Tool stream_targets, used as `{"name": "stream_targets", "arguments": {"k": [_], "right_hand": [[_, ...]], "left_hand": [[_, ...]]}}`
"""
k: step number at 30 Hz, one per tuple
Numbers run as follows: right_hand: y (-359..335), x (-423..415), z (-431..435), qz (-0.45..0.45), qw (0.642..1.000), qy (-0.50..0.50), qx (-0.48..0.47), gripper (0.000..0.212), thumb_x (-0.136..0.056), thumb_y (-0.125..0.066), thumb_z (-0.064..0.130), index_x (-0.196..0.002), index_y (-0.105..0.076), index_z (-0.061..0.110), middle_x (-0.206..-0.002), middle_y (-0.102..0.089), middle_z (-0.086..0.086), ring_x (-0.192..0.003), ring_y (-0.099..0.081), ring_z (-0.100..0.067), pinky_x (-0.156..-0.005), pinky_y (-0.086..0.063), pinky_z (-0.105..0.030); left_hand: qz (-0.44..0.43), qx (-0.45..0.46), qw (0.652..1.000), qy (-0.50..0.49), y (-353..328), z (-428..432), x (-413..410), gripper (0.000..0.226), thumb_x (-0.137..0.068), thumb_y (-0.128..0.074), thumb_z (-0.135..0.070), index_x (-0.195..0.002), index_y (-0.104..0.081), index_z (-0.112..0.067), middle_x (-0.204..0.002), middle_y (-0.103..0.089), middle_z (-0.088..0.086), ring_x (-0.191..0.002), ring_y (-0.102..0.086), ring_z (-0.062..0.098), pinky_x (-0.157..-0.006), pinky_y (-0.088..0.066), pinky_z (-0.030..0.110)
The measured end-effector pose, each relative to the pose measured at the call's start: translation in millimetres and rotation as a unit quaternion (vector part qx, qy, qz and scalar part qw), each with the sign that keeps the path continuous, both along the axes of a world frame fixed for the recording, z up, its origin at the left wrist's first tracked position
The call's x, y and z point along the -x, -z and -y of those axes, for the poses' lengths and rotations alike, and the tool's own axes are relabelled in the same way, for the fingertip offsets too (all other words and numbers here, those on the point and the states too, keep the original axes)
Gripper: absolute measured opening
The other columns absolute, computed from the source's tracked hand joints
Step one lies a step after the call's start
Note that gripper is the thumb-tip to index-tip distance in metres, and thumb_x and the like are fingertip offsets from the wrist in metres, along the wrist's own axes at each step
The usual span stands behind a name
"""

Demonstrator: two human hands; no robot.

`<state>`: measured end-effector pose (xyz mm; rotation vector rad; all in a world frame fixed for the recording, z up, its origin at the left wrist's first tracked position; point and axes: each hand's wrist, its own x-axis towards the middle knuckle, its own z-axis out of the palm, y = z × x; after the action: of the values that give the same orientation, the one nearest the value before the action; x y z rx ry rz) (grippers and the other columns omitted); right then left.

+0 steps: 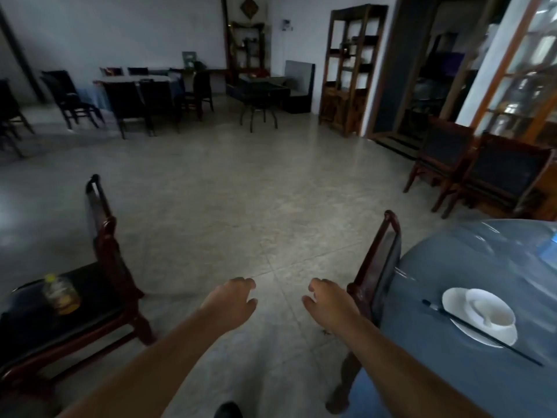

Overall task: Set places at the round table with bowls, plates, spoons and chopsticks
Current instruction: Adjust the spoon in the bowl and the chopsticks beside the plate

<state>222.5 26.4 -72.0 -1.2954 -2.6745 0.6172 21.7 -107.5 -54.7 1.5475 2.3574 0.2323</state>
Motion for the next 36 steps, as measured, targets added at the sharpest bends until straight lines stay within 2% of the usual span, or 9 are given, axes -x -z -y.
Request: {"name": "stream_targets", "arguments": {"k": [8,11,15,17,20,24,28,32,36], "right_hand": [[4,31,-169,-0.013,0.984,0.178,-0.004,0.037,-0.098,-0.048,0.044,-0.122,-0.057,0.017,-0.119,-0.064,-0.004,-0.108,-0.061,-0.022,-0.086,-0.048,-0.029],[3,16,-212,-0.033,0.958,0.285,0.005,0.032,-0.096,-0.051,0.042,-0.110,-0.061,0.015,-0.111,-0.067,-0.005,-0.103,-0.064,-0.024,-0.074,-0.040,-0.025],[2,-31,-248,-0.041,0.907,0.419,0.028,0.023,-0.092,-0.054,0.034,-0.095,-0.060,0.012,-0.107,-0.068,-0.012,-0.102,-0.065,-0.033,-0.076,-0.047,-0.034],[6,-58,-259,-0.040,0.883,0.468,0.012,0.023,-0.091,-0.055,0.036,-0.099,-0.060,0.015,-0.108,-0.068,-0.010,-0.103,-0.064,-0.032,-0.076,-0.047,-0.034],[19,-99,-271,-0.047,0.846,0.532,-0.011,0.030,-0.092,-0.056,0.040,-0.111,-0.061,0.017,-0.108,-0.069,-0.008,-0.105,-0.064,-0.029,-0.079,-0.047,-0.032],[36,-147,-280,-0.061,0.793,0.606,-0.002,0.030,-0.091,-0.055,0.041,-0.109,-0.062,0.018,-0.111,-0.069,-0.006,-0.108,-0.063,-0.028,-0.083,-0.049,-0.033],[46,-180,-263,-0.075,0.724,0.686,0.018,0.035,-0.092,-0.056,0.041,-0.117,-0.062,0.019,-0.118,-0.068,-0.003,-0.110,-0.063,-0.026,-0.088,-0.050,-0.033],[49,-207,-241,-0.092,0.660,0.745,0.029,0.031,-0.091,-0.056,0.038,-0.113,-0.062,0.018,-0.114,-0.068,-0.003,-0.104,-0.064,-0.026,-0.082,-0.051,-0.033],[59,-233,-228,-0.092,0.603,0.792,0.028,0.025,-0.090,-0.057,0.036,-0.104,-0.062,0.017,-0.105,-0.068,-0.004,-0.100,-0.064,-0.028,-0.078,-0.049,-0.034]], "left_hand": [[0.032,-0.004,0.987,0.156,5,-250,58,0.048,-0.097,-0.054,-0.039,-0.141,-0.052,-0.019,-0.139,-0.058,0.005,-0.125,-0.057,0.022,-0.104,-0.047,0.034],[0.055,-0.004,0.970,0.238,-6,-341,42,0.045,-0.097,-0.055,-0.036,-0.138,-0.054,-0.016,-0.137,-0.060,0.006,-0.121,-0.059,0.022,-0.101,-0.049,0.035],[0.063,0.003,0.935,0.350,-13,-434,-12,0.048,-0.097,-0.055,-0.031,-0.142,-0.052,-0.016,-0.144,-0.056,0.006,-0.127,-0.056,0.023,-0.106,-0.047,0.036],[0.055,0.002,0.910,0.410,-11,-471,-44,0.044,-0.097,-0.053,-0.032,-0.138,-0.056,-0.016,-0.139,-0.059,0.006,-0.122,-0.058,0.023,-0.102,-0.048,0.036],[0.037,0.004,0.874,0.484,-4,-516,-97,0.039,-0.097,-0.053,-0.032,-0.133,-0.058,-0.017,-0.134,-0.060,0.007,-0.119,-0.057,0.025,-0.098,-0.049,0.035],[0.020,-0.003,0.828,0.561,10,-557,-169,0.035,-0.096,-0.054,-0.032,-0.126,-0.060,-0.016,-0.124,-0.064,0.007,-0.113,-0.061,0.026,-0.091,-0.049,0.031],[0.025,0.021,0.779,0.626,21,-573,-239,0.034,-0.095,-0.057,-0.031,-0.124,-0.061,-0.014,-0.125,-0.064,0.010,-0.116,-0.059,0.027,-0.093,-0.045,0.032],[0.022,0.046,0.732,0.680,31,-578,-294,0.038,-0.094,-0.059,-0.032,-0.128,-0.060,-0.016,-0.128,-0.064,0.006,-0.119,-0.059,0.026,-0.099,-0.047,0.034],[0.001,0.078,0.679,0.730,51,-588,-350,0.030,-0.092,-0.054,-0.031,-0.120,-0.057,-0.019,-0.122,-0.062,0.003,-0.113,-0.060,0.027,-0.093,-0.051,0.039]]}}
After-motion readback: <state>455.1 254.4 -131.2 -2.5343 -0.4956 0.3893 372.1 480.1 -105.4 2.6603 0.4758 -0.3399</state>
